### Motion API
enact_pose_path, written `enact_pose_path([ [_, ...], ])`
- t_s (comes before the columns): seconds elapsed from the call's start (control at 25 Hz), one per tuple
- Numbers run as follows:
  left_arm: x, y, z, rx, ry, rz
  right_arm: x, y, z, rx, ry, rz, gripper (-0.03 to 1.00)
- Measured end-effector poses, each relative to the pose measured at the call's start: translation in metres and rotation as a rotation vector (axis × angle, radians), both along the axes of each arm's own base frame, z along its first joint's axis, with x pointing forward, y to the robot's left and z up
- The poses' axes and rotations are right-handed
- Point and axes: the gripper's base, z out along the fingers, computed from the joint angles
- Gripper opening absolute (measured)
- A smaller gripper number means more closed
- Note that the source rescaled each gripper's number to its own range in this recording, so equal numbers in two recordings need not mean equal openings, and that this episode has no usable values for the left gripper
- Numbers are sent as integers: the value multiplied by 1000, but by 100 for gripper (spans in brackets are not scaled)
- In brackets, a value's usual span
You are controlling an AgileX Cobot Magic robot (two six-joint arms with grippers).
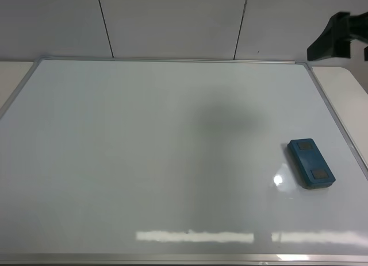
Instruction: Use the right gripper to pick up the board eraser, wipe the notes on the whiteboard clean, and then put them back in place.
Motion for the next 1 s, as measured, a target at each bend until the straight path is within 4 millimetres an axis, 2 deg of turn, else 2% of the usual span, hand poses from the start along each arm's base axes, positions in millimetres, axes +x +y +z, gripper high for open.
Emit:
enact_pose_path([
  [0.16, 0, 0, 0, 0, 0, 0, -46, -5, 36, -3, -158, 8, 100],
  [0.28, 0, 0, 0, 0, 0, 0, -81, -9, 50, -16, -209, 8, 100],
  [0.48, 0, 0, 0, 0, 0, 0, -134, -21, 55, -60, -209, -53, 100],
  [0.64, 0, 0, 0, 0, 0, 0, -168, -30, 54, -75, -203, -116, 100],
  [0.8, 0, 0, 0, 0, 0, 0, -191, -32, 39, -56, -223, -130, 100],
  [1.0, 0, 0, 0, 0, 0, 0, -202, -33, -12, -60, -167, -125, 100],
])
